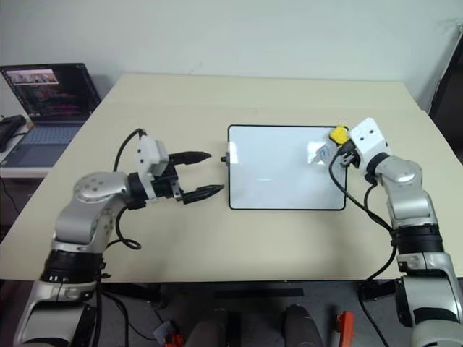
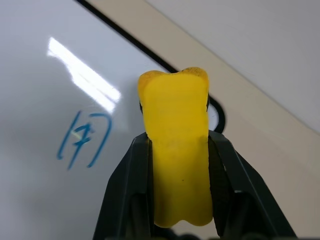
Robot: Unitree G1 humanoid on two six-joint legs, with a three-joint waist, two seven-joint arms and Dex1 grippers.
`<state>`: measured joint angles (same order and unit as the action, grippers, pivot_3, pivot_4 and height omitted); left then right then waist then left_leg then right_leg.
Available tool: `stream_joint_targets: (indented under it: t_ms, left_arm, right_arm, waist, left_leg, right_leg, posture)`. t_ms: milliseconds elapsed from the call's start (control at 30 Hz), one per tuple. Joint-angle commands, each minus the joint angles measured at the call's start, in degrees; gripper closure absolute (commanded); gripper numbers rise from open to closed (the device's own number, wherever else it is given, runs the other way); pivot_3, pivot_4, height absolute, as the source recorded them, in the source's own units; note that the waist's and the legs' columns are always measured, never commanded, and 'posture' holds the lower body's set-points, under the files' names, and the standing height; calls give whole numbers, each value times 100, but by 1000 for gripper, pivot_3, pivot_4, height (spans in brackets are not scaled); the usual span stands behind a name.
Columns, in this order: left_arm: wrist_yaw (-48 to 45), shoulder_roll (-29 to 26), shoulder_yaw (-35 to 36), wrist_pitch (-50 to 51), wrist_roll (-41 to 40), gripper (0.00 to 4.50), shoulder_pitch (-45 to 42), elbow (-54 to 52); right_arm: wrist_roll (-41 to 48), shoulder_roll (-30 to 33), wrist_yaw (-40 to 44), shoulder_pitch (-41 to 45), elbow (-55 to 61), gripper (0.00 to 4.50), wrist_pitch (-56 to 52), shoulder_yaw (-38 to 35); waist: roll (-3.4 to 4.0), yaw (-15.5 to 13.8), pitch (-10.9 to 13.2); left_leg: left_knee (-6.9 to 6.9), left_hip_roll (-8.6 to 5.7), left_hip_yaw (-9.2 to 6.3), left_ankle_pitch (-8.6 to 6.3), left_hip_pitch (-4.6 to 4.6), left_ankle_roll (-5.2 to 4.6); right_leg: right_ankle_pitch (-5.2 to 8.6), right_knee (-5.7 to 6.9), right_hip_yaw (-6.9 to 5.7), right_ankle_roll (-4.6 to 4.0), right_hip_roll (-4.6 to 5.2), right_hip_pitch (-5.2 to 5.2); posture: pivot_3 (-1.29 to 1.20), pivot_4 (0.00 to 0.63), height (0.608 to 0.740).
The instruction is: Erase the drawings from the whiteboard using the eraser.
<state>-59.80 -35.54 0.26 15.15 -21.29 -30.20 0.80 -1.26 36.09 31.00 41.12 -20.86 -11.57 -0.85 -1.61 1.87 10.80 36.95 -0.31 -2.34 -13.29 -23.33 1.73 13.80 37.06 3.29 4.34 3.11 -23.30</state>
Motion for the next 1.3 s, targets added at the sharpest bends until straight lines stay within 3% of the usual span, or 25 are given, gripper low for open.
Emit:
stream_joint_targets:
  t_ms: [33,667,1000,1300]
  left_arm:
    - [-36,40,0,-133,23,0,-276,80]
    - [7,-51,74,-96,28,0,-183,-56]
    - [37,-64,86,-79,9,0,-154,-90]
    - [69,-52,83,-64,3,0,-159,-110]
  right_arm:
    - [-151,147,-135,244,-260,3483,243,-76]
    - [-407,-158,-1,200,-887,3483,408,329]
    - [-904,-362,70,-98,-98,3485,-630,969]
    - [-1179,-679,494,-443,931,3485,-1518,1689]
  waist:
    - [0,-2,0]
    - [-5,69,-4]
    - [-11,191,-8]
    - [-46,252,-33]
  left_leg:
    - [0,0,-1,0,0,0]
    - [0,1,9,0,33,0]
    - [2,6,20,1,132,-3]
    - [3,18,29,5,153,-7]
  right_leg:
    - [0,1,-2,0,0,0]
    - [-3,7,13,0,-2,24]
    - [-2,1,29,8,-7,116]
    - [3,1,42,1,-18,121]
  posture:
    - [0,150,740]
    - [0,150,740]
    - [0,150,740]
    - [0,150,740]
